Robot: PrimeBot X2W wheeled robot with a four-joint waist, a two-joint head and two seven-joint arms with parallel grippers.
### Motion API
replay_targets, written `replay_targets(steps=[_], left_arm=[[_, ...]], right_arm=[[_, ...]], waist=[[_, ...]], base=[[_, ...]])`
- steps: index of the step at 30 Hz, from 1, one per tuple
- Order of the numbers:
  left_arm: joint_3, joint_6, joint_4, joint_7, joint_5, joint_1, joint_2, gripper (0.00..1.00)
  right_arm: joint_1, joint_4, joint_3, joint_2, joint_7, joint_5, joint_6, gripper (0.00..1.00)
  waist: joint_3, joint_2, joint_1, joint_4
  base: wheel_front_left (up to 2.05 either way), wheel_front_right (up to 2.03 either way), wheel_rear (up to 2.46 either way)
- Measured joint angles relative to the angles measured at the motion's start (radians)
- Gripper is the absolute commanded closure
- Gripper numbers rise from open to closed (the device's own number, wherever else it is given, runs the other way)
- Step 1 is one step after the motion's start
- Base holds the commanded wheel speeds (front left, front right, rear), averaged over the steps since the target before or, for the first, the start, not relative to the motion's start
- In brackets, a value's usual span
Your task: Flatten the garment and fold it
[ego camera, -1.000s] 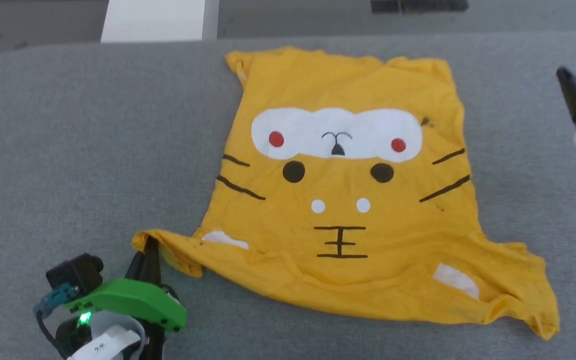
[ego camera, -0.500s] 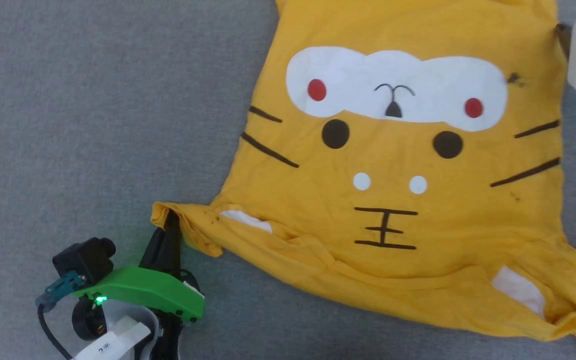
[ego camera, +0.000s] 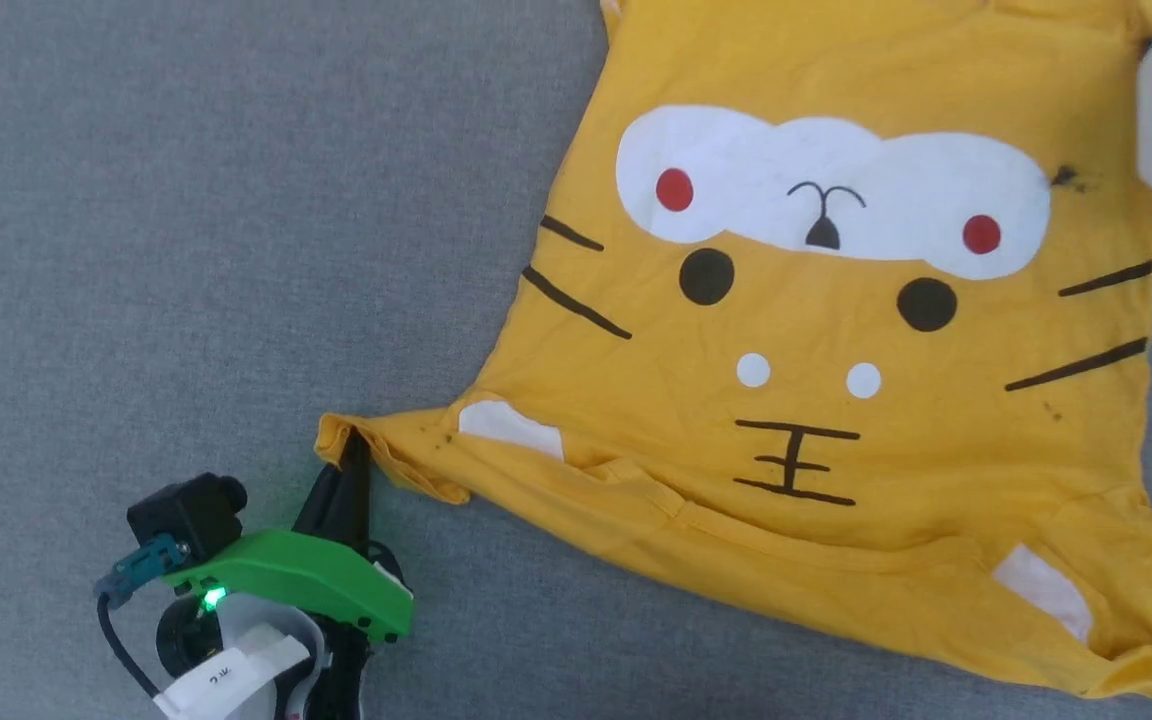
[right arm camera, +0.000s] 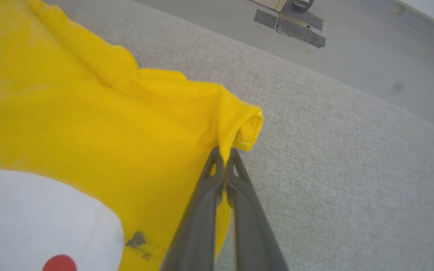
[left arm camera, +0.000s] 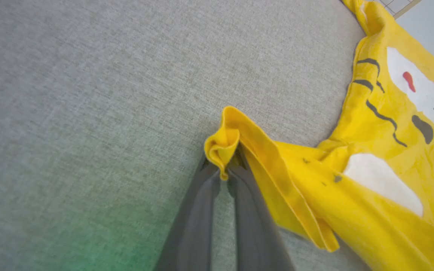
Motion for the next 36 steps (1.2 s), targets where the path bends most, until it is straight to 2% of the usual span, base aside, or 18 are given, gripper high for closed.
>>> replay_targets(steps=[7, 10, 14, 19, 22, 25, 28, 29, 33, 36], left_arm=[[0.006, -0.001, 0.058, 0.021, -0.024, 0.008, 0.011, 1.0], [0.011, 0.0, 0.073, 0.022, -0.037, 0.022, 0.011, 1.0], [0.021, 0.005, 0.081, 0.023, -0.046, 0.051, 0.013, 1.0], [0.024, 0.012, 0.086, 0.032, -0.052, 0.071, 0.021, 1.0], [0.025, 0.012, 0.09, 0.033, -0.052, 0.074, 0.026, 1.0], [0.025, 0.012, 0.095, 0.033, -0.056, 0.076, 0.026, 1.0], [0.026, 0.012, 0.103, 0.034, -0.06, 0.085, 0.026, 1.0], [0.026, 0.012, 0.106, 0.034, -0.061, 0.088, 0.026, 1.0], [0.029, 0.012, 0.111, 0.033, -0.062, 0.095, 0.026, 1.0], [0.032, 0.016, 0.111, 0.034, -0.063, 0.102, 0.031, 1.0]], right_arm=[[0.141, -0.137, -0.058, -0.031, -0.079, 0.065, 0.0, 1.0], [0.287, -0.249, -0.097, -0.038, -0.082, 0.102, 0.0, 1.0], [0.553, -0.404, -0.146, -0.033, -0.019, 0.132, 0.0, 1.0], [0.888, -0.555, -0.201, 0.036, 0.079, 0.151, 0.0, 1.0], [1.045, -0.596, -0.202, 0.083, 0.143, 0.152, 0.0, 1.0], [1.153, -0.605, -0.193, 0.135, 0.19, 0.163, 0.0, 1.0], [1.185, -0.603, -0.205, 0.167, 0.178, 0.162, 0.0, 1.0], [1.185, -0.603, -0.216, 0.177, 0.167, 0.161, 0.0, 0.02], [1.185, -0.616, -0.291, 0.214, 0.158, 0.193, 0.0, 0.0], [1.181, -0.674, -0.36, 0.217, 0.188, 0.236, 0.0, 0.0]], waist=[[-0.111, 0.0, -0.0001, -0.047], [-0.164, 0.0, -0.0002, -0.079], [-0.229, 0.0, -0.0003, -0.125], [-0.299, 0.0, -0.0003, -0.18], [-0.333, 0.0, -0.0003, -0.205], [-0.358, 0.0, -0.0003, -0.225], [-0.373, 0.0, -0.0003, -0.24], [-0.377, 0.0, -0.0003, -0.244], [-0.39, 0.0, -0.0003, -0.248], [-0.398, 0.0, -0.0003, -0.248]], base=[[0.0, 0.0, 0.0], [0.0, 0.0, 0.0], [0.0, 0.0, 0.0], [0.0, 0.0, 0.0], [0.0, 0.0, 0.0], [0.0, 0.0, 0.0], [0.0, 0.0, 0.0], [0.0, 0.0, 0.0], [0.0, 0.0, 0.0], [0.0, 0.0, 0.0]])
